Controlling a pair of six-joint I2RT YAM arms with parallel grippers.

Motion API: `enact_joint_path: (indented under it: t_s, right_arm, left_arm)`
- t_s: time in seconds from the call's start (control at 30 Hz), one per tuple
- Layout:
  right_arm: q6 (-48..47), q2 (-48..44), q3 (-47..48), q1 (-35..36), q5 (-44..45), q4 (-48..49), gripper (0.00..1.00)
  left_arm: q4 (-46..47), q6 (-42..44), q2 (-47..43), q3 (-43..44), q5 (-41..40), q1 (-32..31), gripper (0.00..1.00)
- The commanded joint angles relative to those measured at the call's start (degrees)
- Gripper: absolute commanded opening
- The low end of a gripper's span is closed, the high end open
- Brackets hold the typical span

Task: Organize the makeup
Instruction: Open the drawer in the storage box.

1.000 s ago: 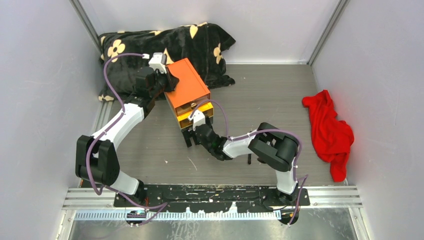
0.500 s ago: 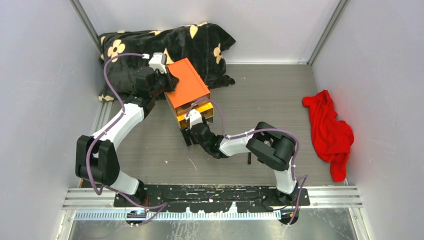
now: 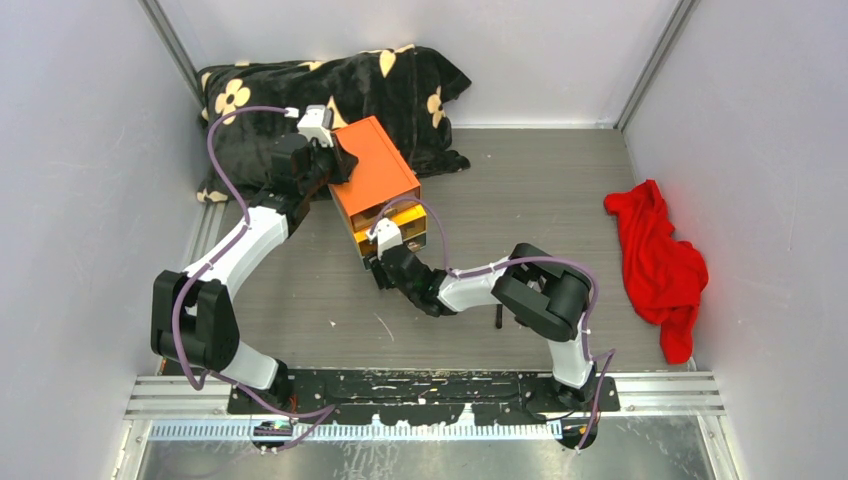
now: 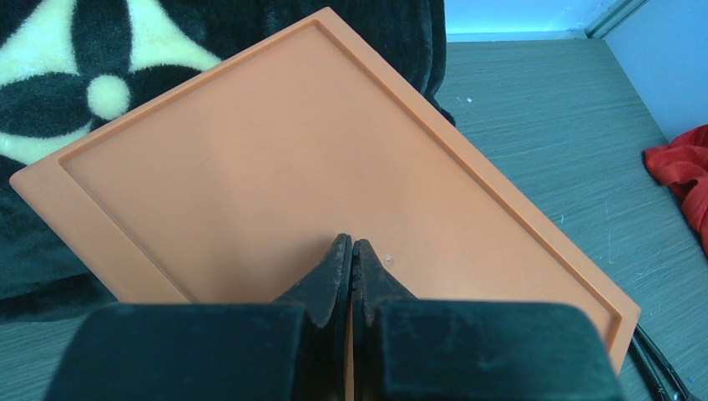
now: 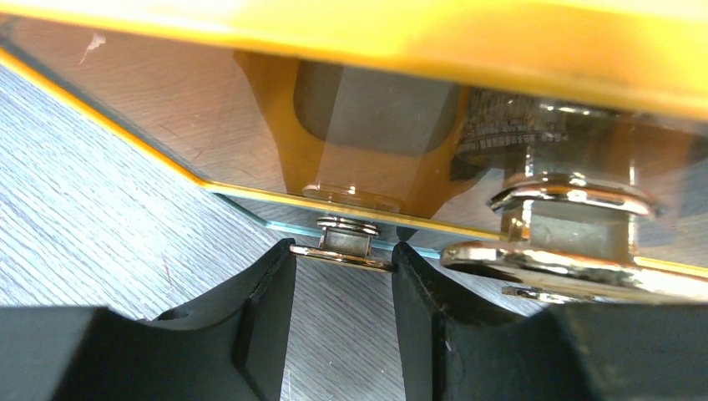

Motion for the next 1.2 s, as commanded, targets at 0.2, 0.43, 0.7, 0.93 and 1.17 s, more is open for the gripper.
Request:
enact_joint_path:
  t_s: [0.2,0.43,0.7,0.93,1.17]
  right_arm:
    - [0.6,-3.8,-2.6,-0.8,-0.5,6.3,0.05]
    - [1.9,-5.7,-6.8,-0.7,-1.5,6.4,0.04]
    - [2.6,-7.9,-10.8,0.1,-2.9,7.0,0.04]
    - [3.4,-11.0,-15.6,2.5,-1.8,7.1,0.03]
    - [4.6,-14.3,-20.5,5.2,0.1,6.6,0.03]
  left_arm:
    - [-14.3,2.0,3.8,-3.0,-2.2,0.5,0.0]
    - [-14.3,2.0,4.0,-3.0,-2.3,0.5,0.0]
    - [-14.2,2.0,4.0,-2.9,-2.4,0.6,0.0]
    - [-14.0,2.1,4.0,-3.3,-2.6,0.6,0.0]
    - [-13.8,2.1,4.2,-3.2,-2.3,0.5,0.0]
